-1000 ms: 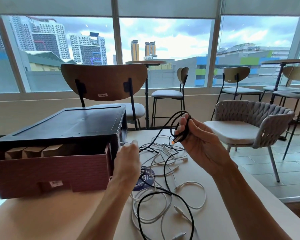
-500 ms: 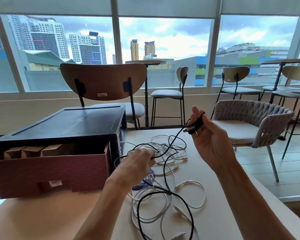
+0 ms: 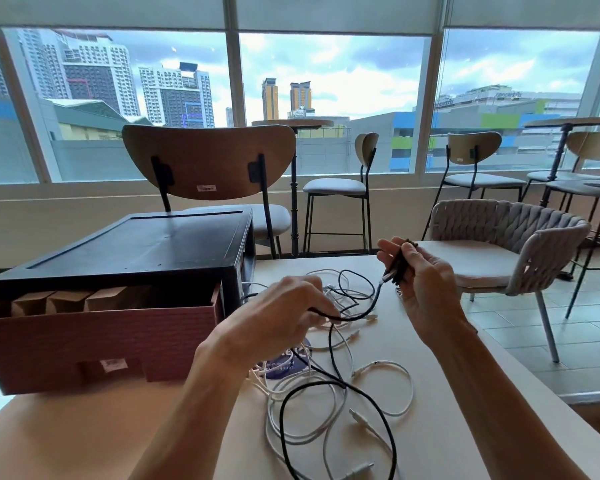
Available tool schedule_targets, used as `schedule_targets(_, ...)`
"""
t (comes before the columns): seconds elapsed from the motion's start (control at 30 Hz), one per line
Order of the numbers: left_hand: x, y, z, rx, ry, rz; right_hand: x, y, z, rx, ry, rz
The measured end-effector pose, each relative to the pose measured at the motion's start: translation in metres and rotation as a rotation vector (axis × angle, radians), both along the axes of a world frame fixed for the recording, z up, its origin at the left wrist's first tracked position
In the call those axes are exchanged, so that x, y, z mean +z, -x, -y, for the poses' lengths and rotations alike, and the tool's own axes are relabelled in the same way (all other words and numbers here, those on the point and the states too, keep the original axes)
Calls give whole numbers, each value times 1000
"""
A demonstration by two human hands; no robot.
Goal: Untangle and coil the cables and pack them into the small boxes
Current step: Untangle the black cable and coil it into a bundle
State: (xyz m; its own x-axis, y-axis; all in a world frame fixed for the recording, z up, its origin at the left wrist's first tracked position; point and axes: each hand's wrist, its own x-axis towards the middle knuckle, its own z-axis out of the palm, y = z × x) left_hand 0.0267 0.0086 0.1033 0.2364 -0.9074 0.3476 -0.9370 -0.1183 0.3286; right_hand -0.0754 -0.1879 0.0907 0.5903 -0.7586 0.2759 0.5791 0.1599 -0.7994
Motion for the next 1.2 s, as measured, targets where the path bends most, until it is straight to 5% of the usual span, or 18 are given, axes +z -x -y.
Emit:
schedule_targets(0.27, 20, 14, -5, -115, 99, 45, 0, 0, -2, 246, 165, -138)
schedule_targets(0.43, 19, 5, -14, -52, 18, 54, 3, 5, 4, 239, 44, 12)
schedule_targets(0.73, 22, 21, -13, 4, -209, 100, -5, -6, -7, 240, 60, -61)
schedule_targets(1.07, 13, 25, -7, -1, -317, 83, -4, -12, -8, 370, -194, 115)
schedule_targets(1.2, 21, 28, -8, -72, -238, 38, -8, -13, -17, 370, 13, -10)
